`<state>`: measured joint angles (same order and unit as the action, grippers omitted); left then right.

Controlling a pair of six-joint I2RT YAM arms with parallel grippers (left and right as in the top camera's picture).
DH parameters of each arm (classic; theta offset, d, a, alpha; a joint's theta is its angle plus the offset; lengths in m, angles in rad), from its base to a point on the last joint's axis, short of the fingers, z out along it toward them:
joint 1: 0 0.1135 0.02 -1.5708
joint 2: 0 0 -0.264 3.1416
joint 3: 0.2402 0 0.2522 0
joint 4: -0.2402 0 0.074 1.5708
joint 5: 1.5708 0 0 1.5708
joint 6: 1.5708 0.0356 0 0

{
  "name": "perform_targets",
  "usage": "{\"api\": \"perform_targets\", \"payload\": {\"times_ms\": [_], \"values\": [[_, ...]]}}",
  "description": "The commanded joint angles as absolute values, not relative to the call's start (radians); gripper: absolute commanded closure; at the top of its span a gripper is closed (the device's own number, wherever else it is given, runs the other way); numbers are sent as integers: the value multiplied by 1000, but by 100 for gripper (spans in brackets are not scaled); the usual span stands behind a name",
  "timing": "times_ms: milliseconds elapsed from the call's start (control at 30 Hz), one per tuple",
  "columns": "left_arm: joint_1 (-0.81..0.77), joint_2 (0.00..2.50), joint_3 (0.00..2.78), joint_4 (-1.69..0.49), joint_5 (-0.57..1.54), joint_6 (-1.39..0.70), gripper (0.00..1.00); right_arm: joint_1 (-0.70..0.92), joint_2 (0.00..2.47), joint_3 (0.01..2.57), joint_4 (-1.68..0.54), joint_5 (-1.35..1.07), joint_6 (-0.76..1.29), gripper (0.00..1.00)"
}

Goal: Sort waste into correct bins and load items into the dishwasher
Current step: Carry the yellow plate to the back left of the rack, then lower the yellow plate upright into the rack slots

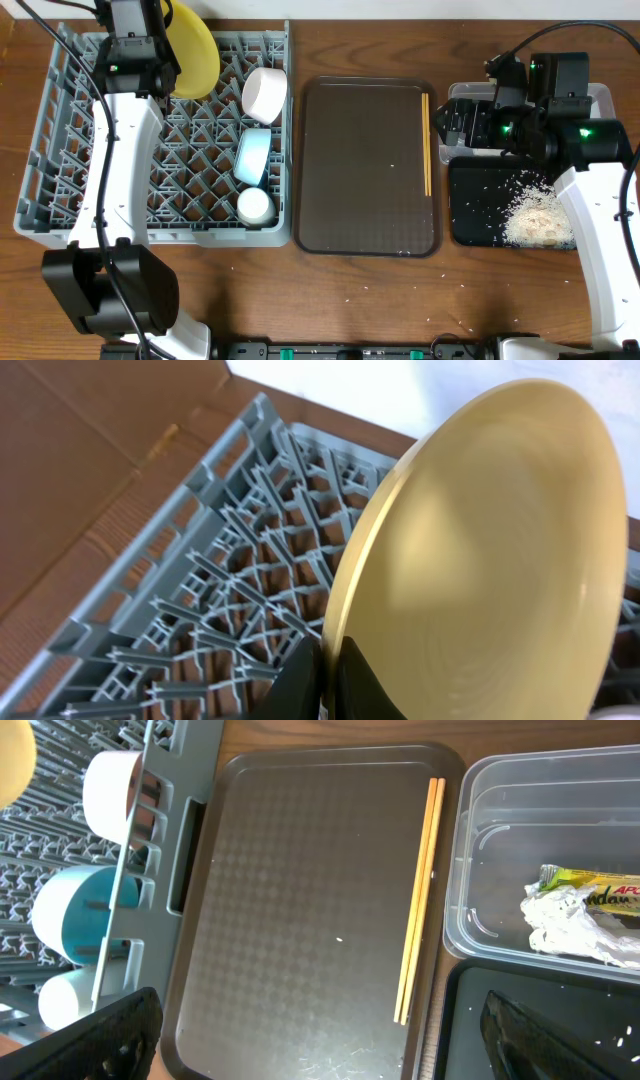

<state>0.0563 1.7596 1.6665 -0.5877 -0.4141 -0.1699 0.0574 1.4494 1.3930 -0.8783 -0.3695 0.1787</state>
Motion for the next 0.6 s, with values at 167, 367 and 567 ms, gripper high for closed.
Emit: {"api": "perform_targets", "payload": {"times_ms": [167,367,567], "values": [[58,1810,1669,-554,-480,-97,92,59,1453,1399,-880,-373,175,1],[53,1843,1666,-545,-492,-97,93,59,1453,1399,-880,-373,175,1],[27,1844,1666,-517,-492,-97,93,59,1453,1399,-880,-373,175,1]]}}
